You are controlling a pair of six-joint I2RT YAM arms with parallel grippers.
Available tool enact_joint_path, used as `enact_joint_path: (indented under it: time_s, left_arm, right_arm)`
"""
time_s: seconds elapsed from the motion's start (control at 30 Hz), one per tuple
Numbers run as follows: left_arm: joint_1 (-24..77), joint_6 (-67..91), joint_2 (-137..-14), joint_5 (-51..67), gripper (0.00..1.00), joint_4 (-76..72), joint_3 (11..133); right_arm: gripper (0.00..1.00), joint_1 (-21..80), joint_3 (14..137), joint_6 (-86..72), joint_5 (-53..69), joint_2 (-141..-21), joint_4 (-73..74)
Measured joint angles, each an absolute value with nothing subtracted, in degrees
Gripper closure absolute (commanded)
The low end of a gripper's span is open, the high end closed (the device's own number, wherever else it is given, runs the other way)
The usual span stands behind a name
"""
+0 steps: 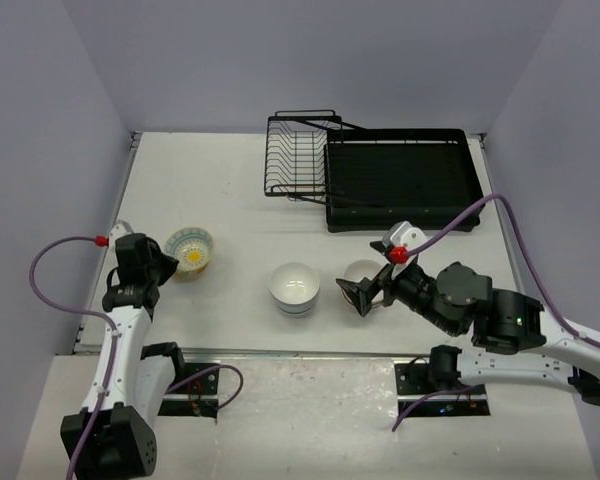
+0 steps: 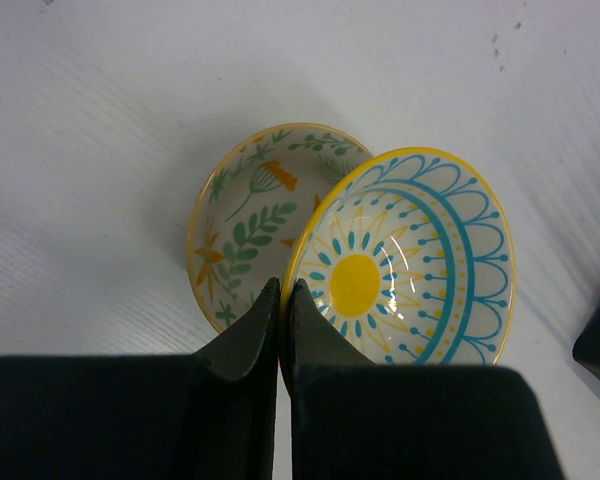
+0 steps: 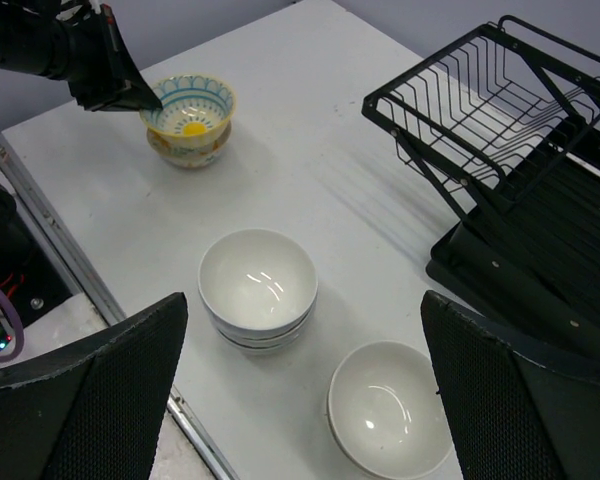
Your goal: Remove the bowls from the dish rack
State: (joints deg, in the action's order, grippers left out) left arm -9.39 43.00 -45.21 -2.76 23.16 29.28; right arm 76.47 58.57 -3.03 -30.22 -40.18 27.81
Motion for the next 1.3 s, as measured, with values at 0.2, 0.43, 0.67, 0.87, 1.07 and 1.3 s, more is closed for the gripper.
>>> enact_joint_path:
  time_s: [0.2,0.43,0.67,0.87,1.07,1.3]
  left_arm:
    - [-9.98,44.12,-44.71,-3.44,1.0,19.31,26.13]
    - [-10.13,44.86,-44.03,-3.36,1.0,16.73,21.65]
    - [-10.13,44.99,-43.07,-3.22,1.0,16.84,19.86]
    - [-10.13,44.86,-44.03,-3.2,1.0,14.9,19.86]
    - [-10.13,44.29,-47.64,-3.29,1.0,12.75,20.16]
    - [-10.13,43.48,-46.22,-4.64,0.79,12.88,22.15]
  right_arm:
    - [0.01,76.44,58.57,-3.09,-28.12,-41.12,27.81]
    - [0.01,76.42,58.57,-3.11,-26.94,-43.16,27.88]
    - [0.01,76.29,58.57,-3.11,-25.8,-45.08,27.88]
    - [0.01,76.05,58.57,-3.11,-25.21,-46.15,28.08]
    - [0.01,76.03,58.57,-3.11,-24.45,-46.52,28.82]
    - [0.01,75.5,58.57,-3.11,-24.21,-46.89,29.15]
